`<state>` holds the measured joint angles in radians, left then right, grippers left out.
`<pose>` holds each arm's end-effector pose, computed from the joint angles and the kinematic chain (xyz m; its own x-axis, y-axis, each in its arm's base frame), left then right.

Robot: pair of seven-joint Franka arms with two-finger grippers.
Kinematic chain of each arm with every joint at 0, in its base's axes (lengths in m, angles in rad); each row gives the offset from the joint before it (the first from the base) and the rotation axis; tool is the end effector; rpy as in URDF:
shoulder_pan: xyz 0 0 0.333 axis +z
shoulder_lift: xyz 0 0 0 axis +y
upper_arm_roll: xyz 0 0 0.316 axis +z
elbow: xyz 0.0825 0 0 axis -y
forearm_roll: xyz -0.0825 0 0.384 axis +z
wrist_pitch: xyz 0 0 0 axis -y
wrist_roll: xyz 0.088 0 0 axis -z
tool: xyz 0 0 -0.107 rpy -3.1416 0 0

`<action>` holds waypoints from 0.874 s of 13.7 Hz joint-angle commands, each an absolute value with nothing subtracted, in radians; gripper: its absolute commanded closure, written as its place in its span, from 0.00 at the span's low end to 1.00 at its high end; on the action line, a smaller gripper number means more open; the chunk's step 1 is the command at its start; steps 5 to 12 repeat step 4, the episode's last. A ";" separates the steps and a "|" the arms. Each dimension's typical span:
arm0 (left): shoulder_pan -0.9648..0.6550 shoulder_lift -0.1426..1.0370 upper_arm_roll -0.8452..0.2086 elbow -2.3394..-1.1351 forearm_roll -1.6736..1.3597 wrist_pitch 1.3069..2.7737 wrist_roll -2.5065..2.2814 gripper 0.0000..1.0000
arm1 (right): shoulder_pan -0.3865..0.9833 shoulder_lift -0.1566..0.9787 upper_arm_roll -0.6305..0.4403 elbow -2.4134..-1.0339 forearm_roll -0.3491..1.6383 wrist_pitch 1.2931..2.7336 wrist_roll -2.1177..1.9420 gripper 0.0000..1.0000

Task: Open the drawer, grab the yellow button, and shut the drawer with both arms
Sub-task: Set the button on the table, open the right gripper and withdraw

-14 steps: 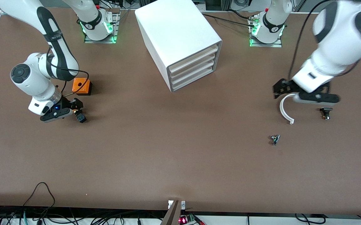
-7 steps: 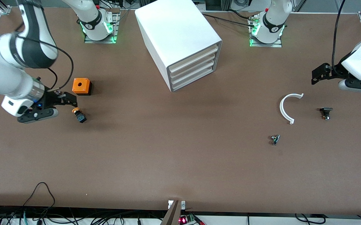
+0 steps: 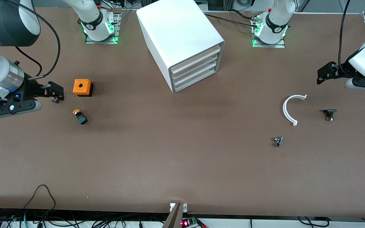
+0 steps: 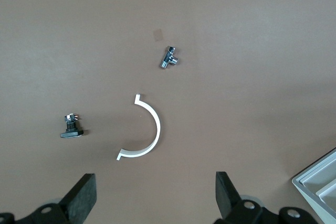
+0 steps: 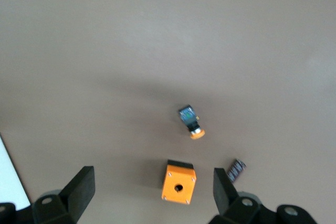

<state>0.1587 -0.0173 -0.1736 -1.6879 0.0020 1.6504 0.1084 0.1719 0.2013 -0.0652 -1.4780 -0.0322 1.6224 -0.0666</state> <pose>0.5531 -0.0088 0.5853 0.9922 -0.1231 -0.0209 -0.1231 -0.9924 -0.0027 0.6128 0.0660 0.5551 0.9829 0.1744 -0.0594 0.1770 -0.9834 0.0412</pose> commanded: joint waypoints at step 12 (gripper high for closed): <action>0.178 0.002 -0.170 -1.652 0.023 1.626 0.127 0.00 | 0.065 0.196 -0.064 -1.424 -0.058 1.560 0.005 0.00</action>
